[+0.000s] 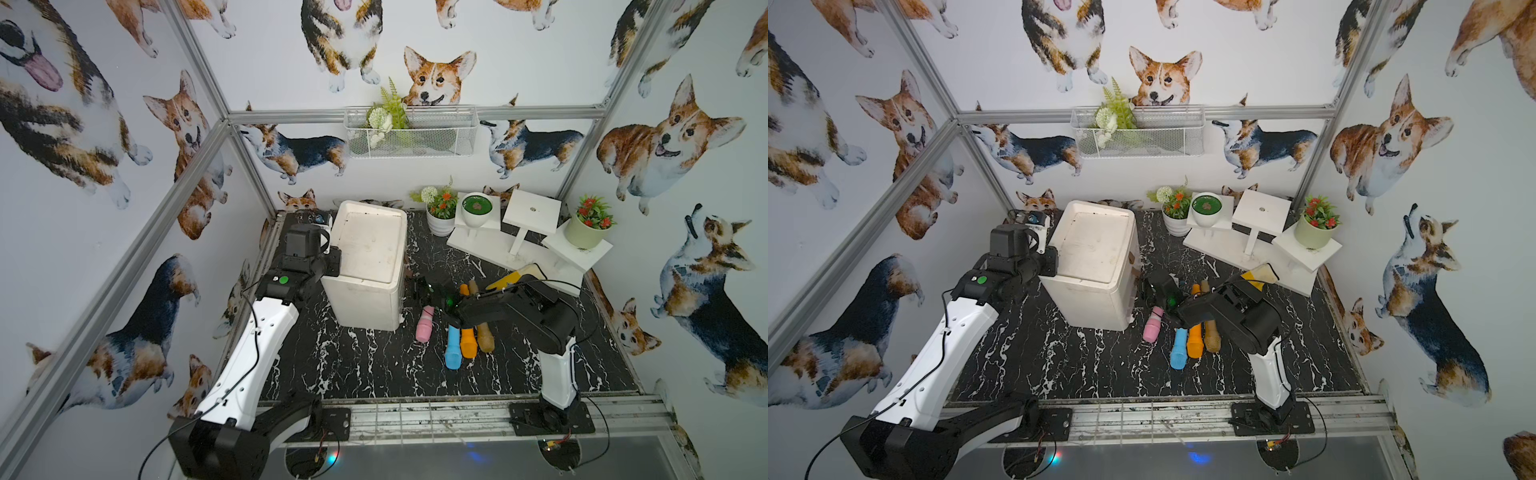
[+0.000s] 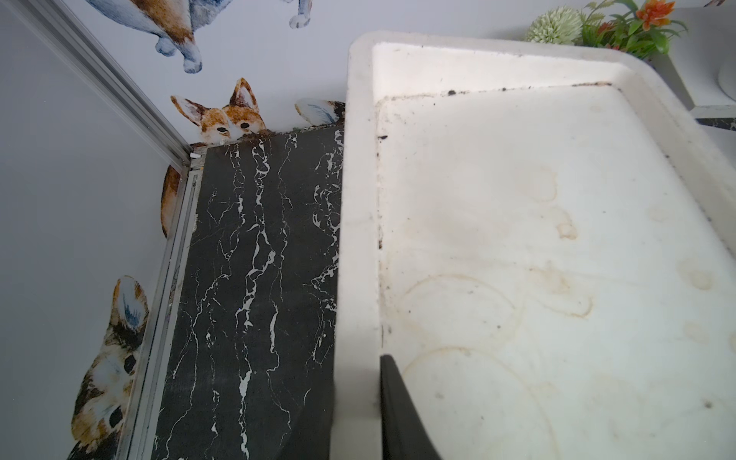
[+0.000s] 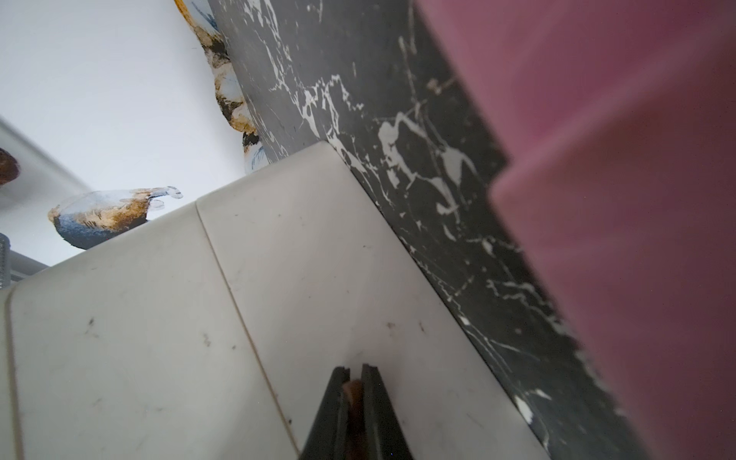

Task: Take the microphone out of the drawer
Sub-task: Open the drawer in the storage box.

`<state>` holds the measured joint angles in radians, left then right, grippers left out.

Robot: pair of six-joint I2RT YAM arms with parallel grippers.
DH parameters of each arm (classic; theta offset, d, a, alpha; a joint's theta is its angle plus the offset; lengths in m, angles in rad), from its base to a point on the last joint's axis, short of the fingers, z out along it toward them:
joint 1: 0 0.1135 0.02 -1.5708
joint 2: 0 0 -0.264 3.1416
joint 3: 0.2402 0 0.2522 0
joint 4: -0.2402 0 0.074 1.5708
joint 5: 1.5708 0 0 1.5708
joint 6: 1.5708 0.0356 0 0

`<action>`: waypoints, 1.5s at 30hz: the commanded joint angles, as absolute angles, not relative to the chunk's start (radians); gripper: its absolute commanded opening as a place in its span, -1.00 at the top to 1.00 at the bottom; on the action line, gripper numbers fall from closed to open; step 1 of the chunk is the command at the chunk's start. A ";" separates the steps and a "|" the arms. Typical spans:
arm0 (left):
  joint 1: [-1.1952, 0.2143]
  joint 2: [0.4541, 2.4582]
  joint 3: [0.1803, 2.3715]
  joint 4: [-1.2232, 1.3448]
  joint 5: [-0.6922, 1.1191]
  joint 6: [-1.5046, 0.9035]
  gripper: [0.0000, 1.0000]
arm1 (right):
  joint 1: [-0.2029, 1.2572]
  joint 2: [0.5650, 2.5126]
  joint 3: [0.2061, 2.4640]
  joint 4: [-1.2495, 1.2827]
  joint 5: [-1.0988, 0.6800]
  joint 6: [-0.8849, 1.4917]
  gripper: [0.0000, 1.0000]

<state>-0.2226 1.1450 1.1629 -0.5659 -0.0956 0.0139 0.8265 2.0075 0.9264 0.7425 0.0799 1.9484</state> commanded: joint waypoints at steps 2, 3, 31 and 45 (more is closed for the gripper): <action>-0.221 1.150 1.159 -0.675 -0.083 0.068 1.00 | 0.835 2.005 0.906 0.694 0.066 1.970 1.00; -0.222 1.150 1.161 -0.675 -0.085 0.069 1.00 | 0.833 2.001 0.901 0.691 0.067 1.962 1.00; -0.201 1.166 1.189 -0.665 -0.189 0.042 1.00 | 0.640 1.616 0.688 0.302 0.058 1.570 1.00; -0.195 1.138 1.167 -0.654 -0.192 0.048 1.00 | 0.629 1.563 0.756 0.162 0.051 1.427 0.65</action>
<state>-0.2035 1.1442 1.1736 -0.5819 -0.0910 0.0246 0.6331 1.5814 0.7349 0.2253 0.0212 1.4883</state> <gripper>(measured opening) 0.198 0.146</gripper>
